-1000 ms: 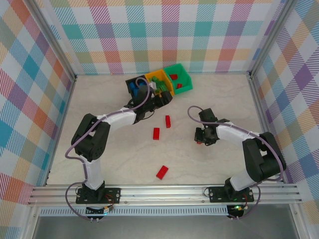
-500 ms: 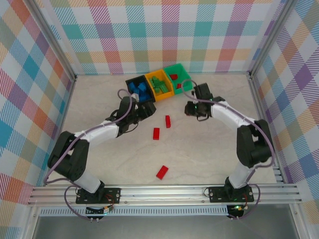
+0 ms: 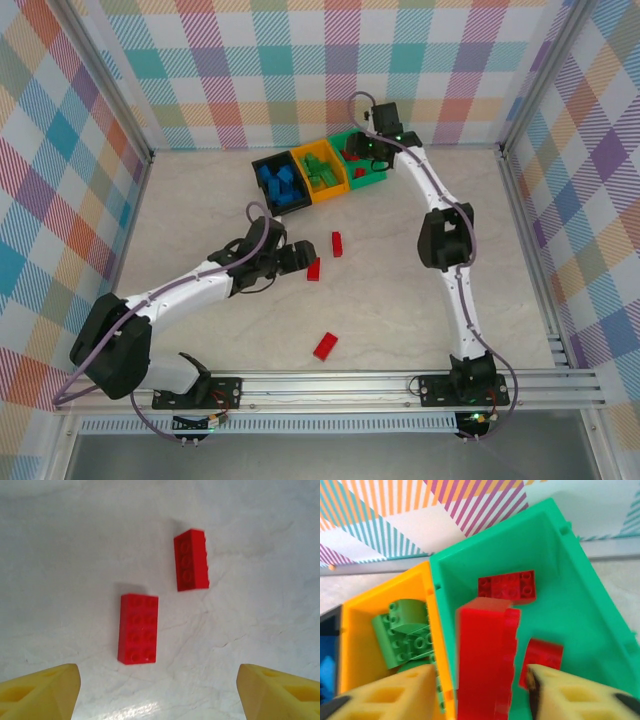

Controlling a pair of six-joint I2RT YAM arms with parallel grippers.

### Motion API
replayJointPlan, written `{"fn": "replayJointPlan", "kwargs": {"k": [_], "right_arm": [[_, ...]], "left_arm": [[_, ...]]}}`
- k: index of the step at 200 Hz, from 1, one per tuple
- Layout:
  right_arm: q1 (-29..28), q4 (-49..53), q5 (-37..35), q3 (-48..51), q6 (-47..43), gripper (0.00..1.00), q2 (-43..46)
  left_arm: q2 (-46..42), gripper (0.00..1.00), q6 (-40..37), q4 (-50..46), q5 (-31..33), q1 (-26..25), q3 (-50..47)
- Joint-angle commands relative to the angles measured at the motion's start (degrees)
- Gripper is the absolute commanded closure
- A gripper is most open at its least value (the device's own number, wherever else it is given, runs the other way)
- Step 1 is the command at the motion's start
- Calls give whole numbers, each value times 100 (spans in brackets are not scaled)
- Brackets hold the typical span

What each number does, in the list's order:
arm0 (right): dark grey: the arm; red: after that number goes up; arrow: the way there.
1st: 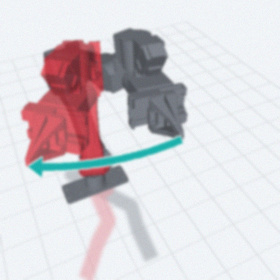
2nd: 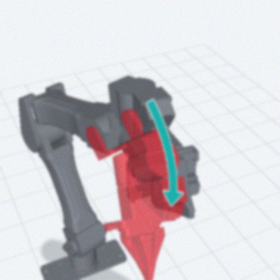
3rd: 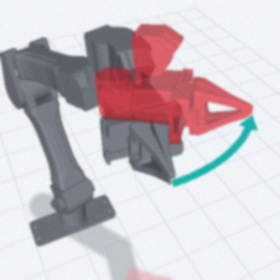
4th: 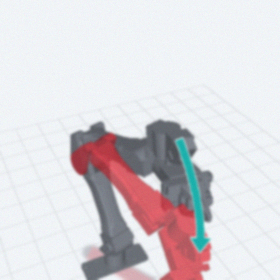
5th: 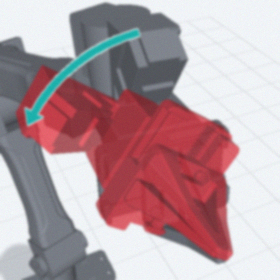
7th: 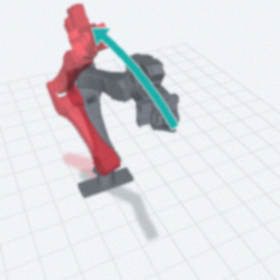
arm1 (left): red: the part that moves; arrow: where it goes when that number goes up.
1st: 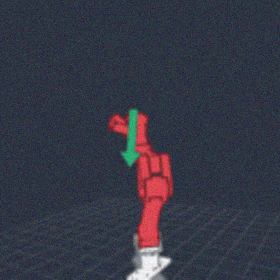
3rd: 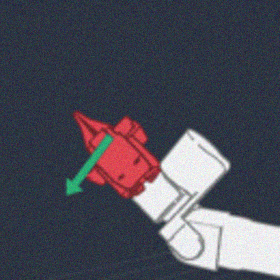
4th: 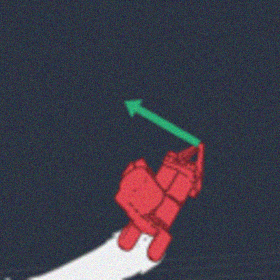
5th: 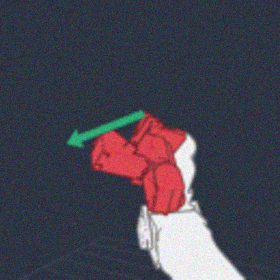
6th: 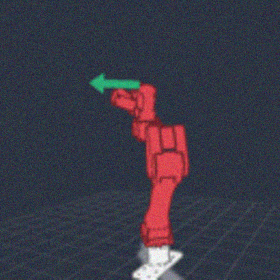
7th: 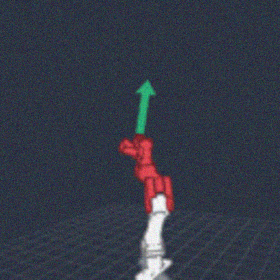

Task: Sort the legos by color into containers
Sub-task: Place the lego in the container, then pick up the lego from the center of the table.

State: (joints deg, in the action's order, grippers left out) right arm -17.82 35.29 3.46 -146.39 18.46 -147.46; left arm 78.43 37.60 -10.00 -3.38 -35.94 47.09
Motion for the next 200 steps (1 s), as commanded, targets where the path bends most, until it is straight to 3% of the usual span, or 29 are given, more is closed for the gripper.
{"fn": "replayJointPlan", "kwargs": {"k": [1,67,105,125,165,200], "right_arm": [[17,761,71,-435,-159,44,-133],[-118,-815,426,3691,-206,43,2474],[-229,-1180,581,5530,-167,43,3731],[-346,-1084,804,6025,-163,43,4019],[-685,-1024,1037,6420,-122,43,3886],[-958,-970,938,6307,-75,43,3510]], "left_arm": [[189,18,-146,-388,131,-160,149],[1783,19,-412,-502,-163,-422,1086],[2662,34,-829,-1576,284,-481,1957],[2793,38,-981,-1754,499,-484,2058],[2783,76,-1058,-1878,721,-484,2055],[2180,81,-973,-1793,946,-484,1812]]}}
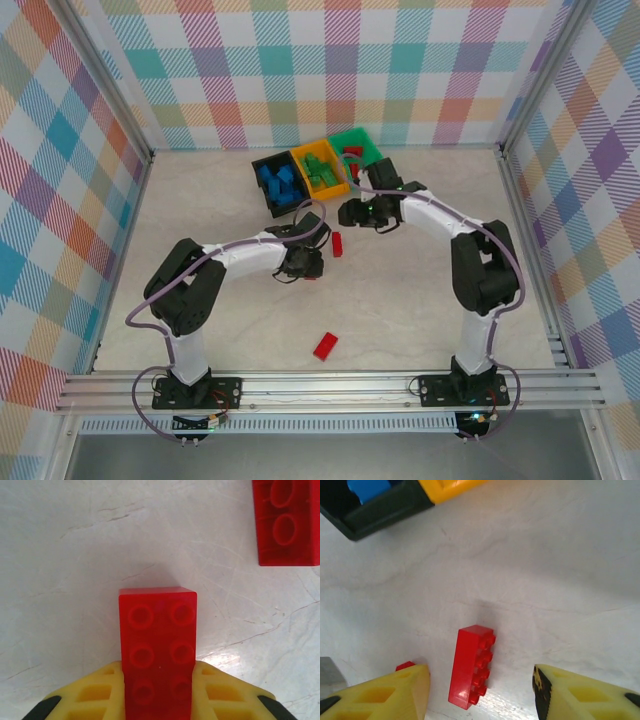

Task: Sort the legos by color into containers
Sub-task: Pick up the lego from the center of the table, then rotate the container at the top-center of the table.

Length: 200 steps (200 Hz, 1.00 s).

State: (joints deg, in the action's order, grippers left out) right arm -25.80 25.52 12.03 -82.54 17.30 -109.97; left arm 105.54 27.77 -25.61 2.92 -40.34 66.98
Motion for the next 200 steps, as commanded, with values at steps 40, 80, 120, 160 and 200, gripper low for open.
{"fn": "replayJointPlan", "kwargs": {"k": [40,80,120,160,200], "right_arm": [[-455,415,-199,-492,-35,42,-798],[-487,558,-462,-726,-73,53,-1227],[-404,463,-537,-843,-86,82,-1117],[207,451,-463,-1688,-11,82,-1104],[592,482,-794,-3411,-71,80,-1925]], "left_arm": [[-1368,82,199,-86,467,25,-537],[-2008,82,352,172,571,79,-811],[-2267,82,384,266,621,87,-890],[-2350,82,431,383,553,90,-954],[-2325,82,491,494,460,87,-883]]}}
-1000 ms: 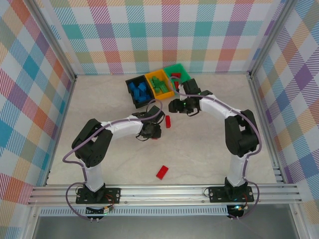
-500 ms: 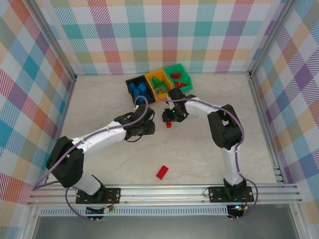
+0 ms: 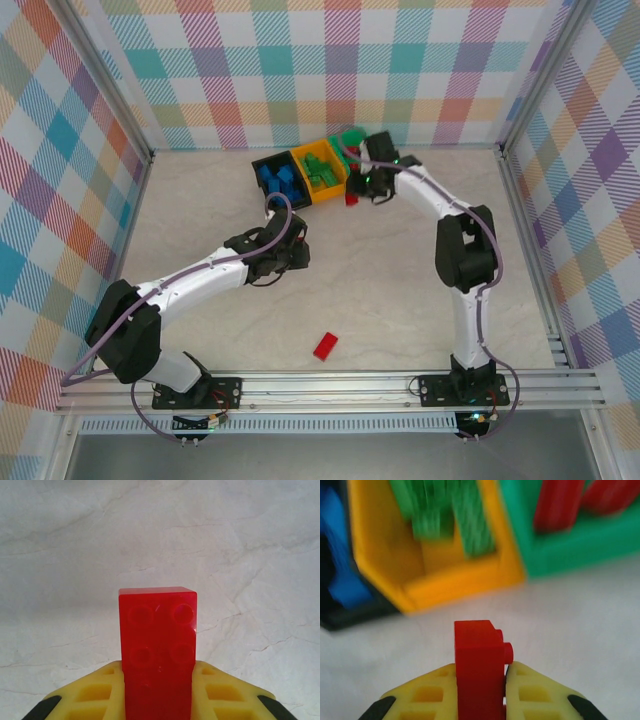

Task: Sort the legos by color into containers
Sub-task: Rotate the container at the top-center of the table, then place the lego in the container.

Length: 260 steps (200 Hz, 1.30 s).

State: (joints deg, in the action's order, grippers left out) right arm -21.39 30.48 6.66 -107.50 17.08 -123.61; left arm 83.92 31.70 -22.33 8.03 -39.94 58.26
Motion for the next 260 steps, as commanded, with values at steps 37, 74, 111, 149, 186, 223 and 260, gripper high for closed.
{"fn": "replayJointPlan", "kwargs": {"k": [37,74,111,149,186,223,260], "right_arm": [[218,293,-345,-3271,-434,80,-2238],[214,7,-497,-4077,-636,80,-3163],[259,-77,-702,-3265,-776,80,-2901],[236,-262,-547,-1417,-461,79,-1844],[186,-456,-326,194,-107,79,-744],[67,-806,121,1739,249,78,85],[120,-796,-209,2100,133,39,758]], "left_arm": [[-163,81,164,229,-132,40,36],[-219,81,185,186,-141,42,53],[-319,81,203,110,-116,40,-1],[-134,81,182,191,-209,39,121],[207,80,158,421,-452,39,476],[757,80,97,533,-825,41,1124],[1403,80,-12,592,-1197,13,1930]]}}
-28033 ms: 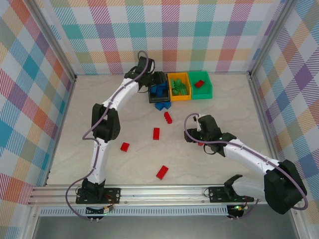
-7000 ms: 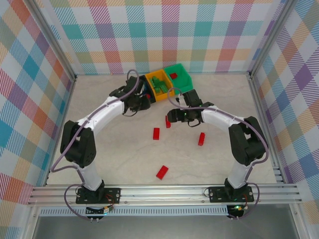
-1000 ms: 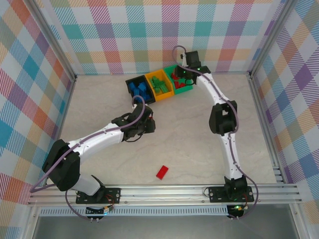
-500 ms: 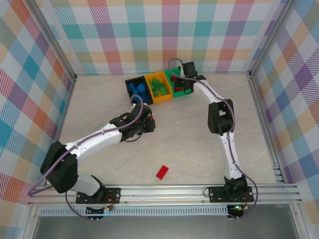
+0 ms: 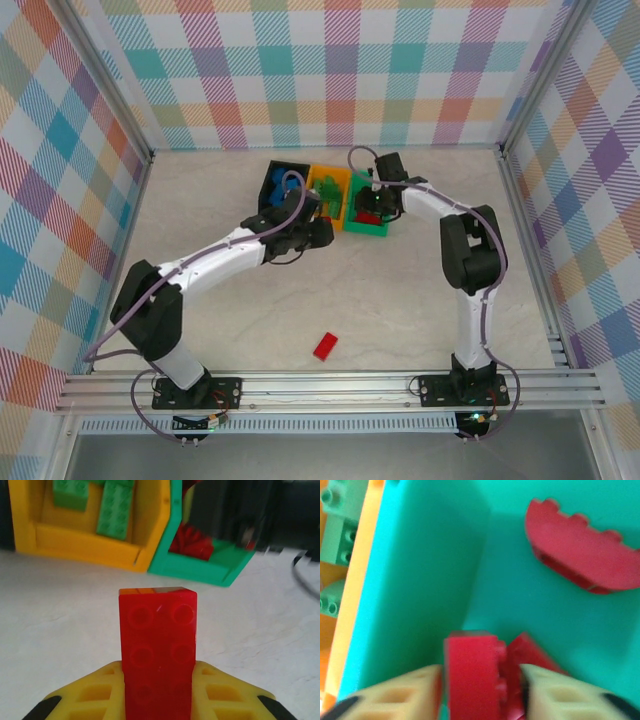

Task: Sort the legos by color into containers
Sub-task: Place the lego in the container.

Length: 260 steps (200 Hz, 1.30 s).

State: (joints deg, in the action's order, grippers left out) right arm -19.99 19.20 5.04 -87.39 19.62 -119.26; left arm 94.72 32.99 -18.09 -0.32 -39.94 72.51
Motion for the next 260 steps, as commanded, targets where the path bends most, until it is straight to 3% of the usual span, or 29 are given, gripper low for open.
{"fn": "replayJointPlan", "kwargs": {"k": [1,49,90,131,156,216,229,260], "right_arm": [[-17,344,-42,81,-127,39,342],[52,964,-260,-167,-298,37,1092],[346,751,-298,675,-133,35,2182],[460,549,225,1230,-74,36,2211],[571,485,144,1501,101,36,2463],[1485,607,244,2113,355,35,3467],[1511,735,243,2259,303,35,3708],[1462,935,664,2860,342,36,4316]], "left_arm": [[343,80,-147,166,-372,13,533],[1035,79,-232,107,-473,-35,1561],[1671,78,-265,-40,-468,-67,2313],[1895,78,-207,150,-598,-79,2385],[1934,78,-244,169,-586,-177,2471],[2935,73,-325,-61,-818,-442,3652],[3289,69,-346,-206,-864,-446,4061],[3957,41,-462,-620,-960,-444,4983]]}}
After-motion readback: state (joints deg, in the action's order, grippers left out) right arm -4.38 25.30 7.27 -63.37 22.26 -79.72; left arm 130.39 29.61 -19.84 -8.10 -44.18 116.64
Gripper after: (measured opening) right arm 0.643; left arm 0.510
